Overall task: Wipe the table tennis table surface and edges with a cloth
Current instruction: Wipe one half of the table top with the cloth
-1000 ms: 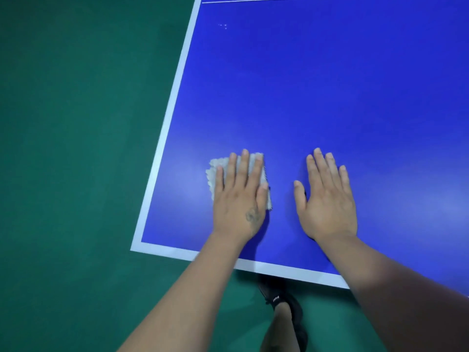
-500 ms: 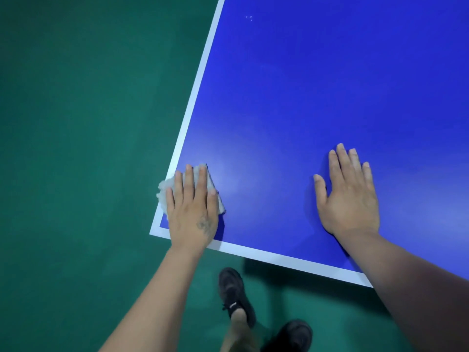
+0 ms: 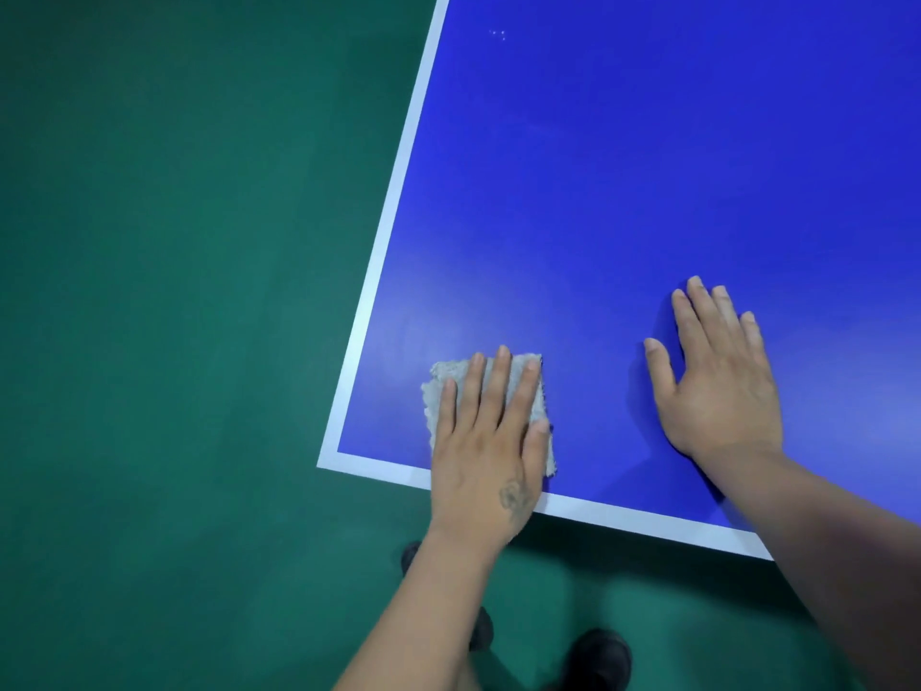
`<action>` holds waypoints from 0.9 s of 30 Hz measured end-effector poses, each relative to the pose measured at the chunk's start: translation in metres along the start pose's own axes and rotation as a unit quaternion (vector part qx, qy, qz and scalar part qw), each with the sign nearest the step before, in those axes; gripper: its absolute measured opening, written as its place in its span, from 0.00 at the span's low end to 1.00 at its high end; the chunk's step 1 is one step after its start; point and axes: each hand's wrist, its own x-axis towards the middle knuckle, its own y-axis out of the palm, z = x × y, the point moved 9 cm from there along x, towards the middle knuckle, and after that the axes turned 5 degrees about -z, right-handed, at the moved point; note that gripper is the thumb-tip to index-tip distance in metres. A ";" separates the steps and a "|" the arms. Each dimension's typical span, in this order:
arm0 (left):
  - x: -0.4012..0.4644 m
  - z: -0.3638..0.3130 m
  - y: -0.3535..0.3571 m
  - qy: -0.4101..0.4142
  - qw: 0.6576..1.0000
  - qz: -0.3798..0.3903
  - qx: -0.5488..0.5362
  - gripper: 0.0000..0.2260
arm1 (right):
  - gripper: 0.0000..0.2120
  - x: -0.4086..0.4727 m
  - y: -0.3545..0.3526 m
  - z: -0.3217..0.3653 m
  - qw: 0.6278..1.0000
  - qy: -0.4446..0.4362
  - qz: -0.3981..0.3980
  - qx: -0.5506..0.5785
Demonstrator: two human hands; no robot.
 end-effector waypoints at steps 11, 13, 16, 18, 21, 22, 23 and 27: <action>0.088 0.136 -0.013 -0.119 0.993 -0.009 0.012 0.29 | 0.31 0.002 -0.004 0.005 1.000 0.019 -0.017 -0.007; 0.114 0.121 -0.007 -0.100 0.995 -0.010 0.000 0.29 | 0.29 0.010 -0.006 0.012 0.998 0.058 -0.031 -0.006; 0.120 0.080 -0.003 -0.010 1.000 -0.010 0.001 0.28 | 0.28 0.037 -0.007 0.057 0.997 0.062 -0.053 -0.003; 0.101 0.054 -0.003 0.061 0.998 -0.004 -0.013 0.27 | 0.30 0.057 0.001 0.098 0.998 0.041 -0.049 0.009; 0.069 0.056 -0.005 0.092 0.995 0.012 -0.025 0.26 | 0.32 0.083 0.022 0.136 0.998 0.058 -0.011 0.020; 0.064 0.065 -0.007 0.089 0.996 0.015 -0.025 0.26 | 0.32 0.089 0.030 0.142 0.998 0.064 0.001 0.016; 0.061 0.075 -0.008 0.084 0.996 0.015 -0.022 0.26 | 0.33 0.092 0.037 0.146 0.998 0.069 0.009 0.010; 0.076 0.113 -0.014 0.067 0.998 0.004 -0.007 0.26 | 0.34 0.090 0.047 0.148 0.997 0.074 0.008 -0.011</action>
